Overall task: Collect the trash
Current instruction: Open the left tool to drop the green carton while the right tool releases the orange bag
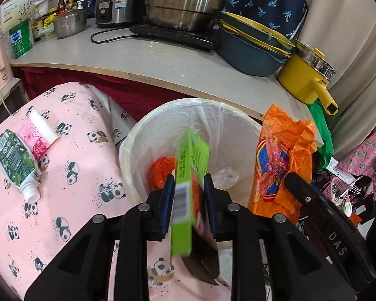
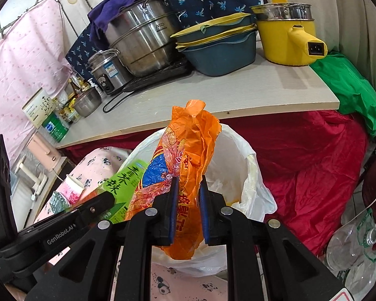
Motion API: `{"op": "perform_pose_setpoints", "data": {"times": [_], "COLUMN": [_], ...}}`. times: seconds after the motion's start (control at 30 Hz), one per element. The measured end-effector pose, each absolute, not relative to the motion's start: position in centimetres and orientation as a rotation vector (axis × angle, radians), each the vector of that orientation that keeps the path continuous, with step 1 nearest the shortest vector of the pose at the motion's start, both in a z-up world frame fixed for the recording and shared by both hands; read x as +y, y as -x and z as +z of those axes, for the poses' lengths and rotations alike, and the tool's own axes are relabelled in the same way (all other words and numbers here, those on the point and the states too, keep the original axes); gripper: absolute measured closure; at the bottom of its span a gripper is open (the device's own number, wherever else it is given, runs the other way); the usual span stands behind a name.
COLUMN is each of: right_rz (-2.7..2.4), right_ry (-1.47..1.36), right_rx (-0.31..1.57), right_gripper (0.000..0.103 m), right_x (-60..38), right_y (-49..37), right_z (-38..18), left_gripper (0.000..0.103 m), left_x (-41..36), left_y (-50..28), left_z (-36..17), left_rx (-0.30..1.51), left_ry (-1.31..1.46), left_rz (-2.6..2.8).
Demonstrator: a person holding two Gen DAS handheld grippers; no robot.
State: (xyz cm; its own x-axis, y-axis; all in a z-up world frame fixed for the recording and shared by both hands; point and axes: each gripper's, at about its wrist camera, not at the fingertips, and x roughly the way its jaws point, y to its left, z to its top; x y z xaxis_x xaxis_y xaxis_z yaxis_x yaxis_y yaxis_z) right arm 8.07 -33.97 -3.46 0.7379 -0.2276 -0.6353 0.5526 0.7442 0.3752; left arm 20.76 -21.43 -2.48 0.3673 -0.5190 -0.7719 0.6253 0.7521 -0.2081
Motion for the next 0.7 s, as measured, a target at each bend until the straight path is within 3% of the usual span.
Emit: {"op": "perform_pose_setpoints", "data": {"times": [0.3, 0.43, 0.7], "right_rz": [-0.459, -0.454, -0.436], "right_ry": [-0.589, -0.583, -0.558], "right_rx": [0.614, 0.618, 0.629], "right_gripper": [0.088, 0.087, 0.086], "right_x": [-34.3, -34.1, -33.4], "right_y": [-8.8, -9.3, -11.1], "right_z": [-4.2, -4.3, -4.4], "left_gripper": [0.068, 0.051, 0.049], "left_x": [-21.5, -20.6, -18.2], "left_y": [-21.6, -22.0, -22.6], "left_z": [-2.1, -1.9, -1.5], "left_rx": [0.911, 0.891, 0.866], "left_ry": [-0.118, -0.111, -0.097], "left_rz": [-0.701, -0.649, -0.589]}}
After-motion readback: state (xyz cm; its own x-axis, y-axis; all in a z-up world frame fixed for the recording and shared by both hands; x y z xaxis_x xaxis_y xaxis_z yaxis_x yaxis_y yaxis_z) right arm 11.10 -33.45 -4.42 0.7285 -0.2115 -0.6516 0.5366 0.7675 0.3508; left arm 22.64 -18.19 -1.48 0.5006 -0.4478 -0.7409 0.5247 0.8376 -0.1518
